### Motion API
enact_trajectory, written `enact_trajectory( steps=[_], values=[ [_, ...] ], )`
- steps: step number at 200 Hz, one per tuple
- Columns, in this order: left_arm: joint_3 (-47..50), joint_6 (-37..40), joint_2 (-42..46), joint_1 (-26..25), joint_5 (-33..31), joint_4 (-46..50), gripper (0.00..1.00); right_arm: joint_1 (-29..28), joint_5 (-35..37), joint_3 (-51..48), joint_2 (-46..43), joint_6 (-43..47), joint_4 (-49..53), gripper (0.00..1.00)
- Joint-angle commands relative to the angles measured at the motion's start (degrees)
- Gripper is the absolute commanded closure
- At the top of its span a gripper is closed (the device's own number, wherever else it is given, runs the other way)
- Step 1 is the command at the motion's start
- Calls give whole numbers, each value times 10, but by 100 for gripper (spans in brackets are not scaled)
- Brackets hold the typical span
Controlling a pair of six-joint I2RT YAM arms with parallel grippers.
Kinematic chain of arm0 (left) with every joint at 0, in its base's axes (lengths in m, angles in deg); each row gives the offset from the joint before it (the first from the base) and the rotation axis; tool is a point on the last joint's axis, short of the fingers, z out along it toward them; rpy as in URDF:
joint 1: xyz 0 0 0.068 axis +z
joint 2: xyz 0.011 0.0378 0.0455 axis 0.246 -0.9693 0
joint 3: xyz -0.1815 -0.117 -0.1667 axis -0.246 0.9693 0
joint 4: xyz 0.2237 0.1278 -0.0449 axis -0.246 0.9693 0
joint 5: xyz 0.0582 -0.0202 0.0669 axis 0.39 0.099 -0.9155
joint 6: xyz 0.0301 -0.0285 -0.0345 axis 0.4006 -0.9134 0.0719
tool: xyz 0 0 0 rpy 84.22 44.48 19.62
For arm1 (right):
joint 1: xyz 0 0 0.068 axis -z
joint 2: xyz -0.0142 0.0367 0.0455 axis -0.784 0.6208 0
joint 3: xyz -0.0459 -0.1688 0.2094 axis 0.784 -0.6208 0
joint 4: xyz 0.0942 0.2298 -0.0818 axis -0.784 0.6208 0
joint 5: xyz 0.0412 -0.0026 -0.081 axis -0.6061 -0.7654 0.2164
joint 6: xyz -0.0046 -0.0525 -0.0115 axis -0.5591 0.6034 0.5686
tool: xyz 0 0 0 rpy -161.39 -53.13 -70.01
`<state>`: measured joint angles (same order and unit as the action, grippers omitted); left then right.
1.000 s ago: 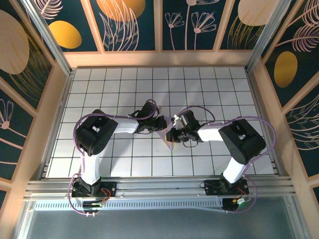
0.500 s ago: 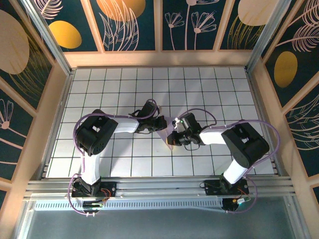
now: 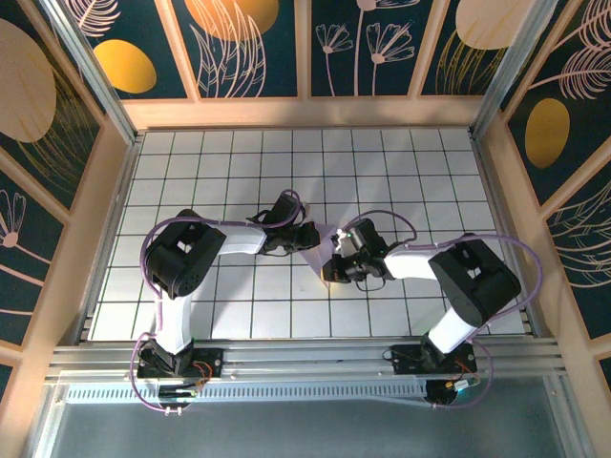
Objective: Fold a paper plane with a square sheet of paper (fold left side to right side)
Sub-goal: Fourth fold the wing at the center of the table, then turn over the paper at the center of the table.
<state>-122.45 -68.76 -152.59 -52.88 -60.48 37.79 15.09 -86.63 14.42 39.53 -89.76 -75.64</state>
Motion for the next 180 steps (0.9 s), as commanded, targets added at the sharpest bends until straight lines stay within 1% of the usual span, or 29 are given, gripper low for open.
enact_trajectory(
  steps=[1, 18, 25, 40, 47, 51, 60, 75, 98, 123, 126, 133, 155, 180],
  values=[
    [1, -2, -30, 3, -31, 40, 100, -4, -12, -7, -27, 6, 50, 100],
    [-1, -7, -25, 3, -16, 29, 100, 9, -18, 0, -50, 12, 52, 100],
    [-3, -11, -20, 3, -6, 19, 98, 19, -20, 1, -63, 13, 51, 100],
    [-5, -19, -6, 3, 16, -1, 95, 46, -19, -1, -94, 17, 48, 90],
    [-9, -22, 3, 3, 23, -7, 92, 49, -14, -3, -109, 20, 46, 85],
    [-11, -23, 8, 4, 26, -9, 90, 68, -11, -4, -116, 22, 45, 81],
    [-16, -24, 21, 4, 27, -11, 87, 86, 0, -7, -133, 26, 42, 74],
    [-24, -22, 46, 6, 17, -8, 78, 113, 13, -15, -152, 31, 29, 64],
    [-19, -13, 93, 15, -17, 5, 70, 131, 25, -19, -156, 38, 7, 53],
    [18, -6, 147, 25, -64, 15, 63, 131, 13, -23, -125, 34, -31, 51],
    [24, -7, 149, 26, -67, 14, 62, 130, 11, -23, -119, 34, -36, 48],
    [32, -8, 173, 28, -73, 10, 61, 128, 5, -23, -106, 33, -48, 47],
    [91, -20, 212, 28, -89, -6, 59, 120, 2, -17, -67, 32, -76, 47],
    [136, -32, 240, 28, -96, -20, 58, 112, -6, -2, -28, 33, -96, 49]
  ],
)
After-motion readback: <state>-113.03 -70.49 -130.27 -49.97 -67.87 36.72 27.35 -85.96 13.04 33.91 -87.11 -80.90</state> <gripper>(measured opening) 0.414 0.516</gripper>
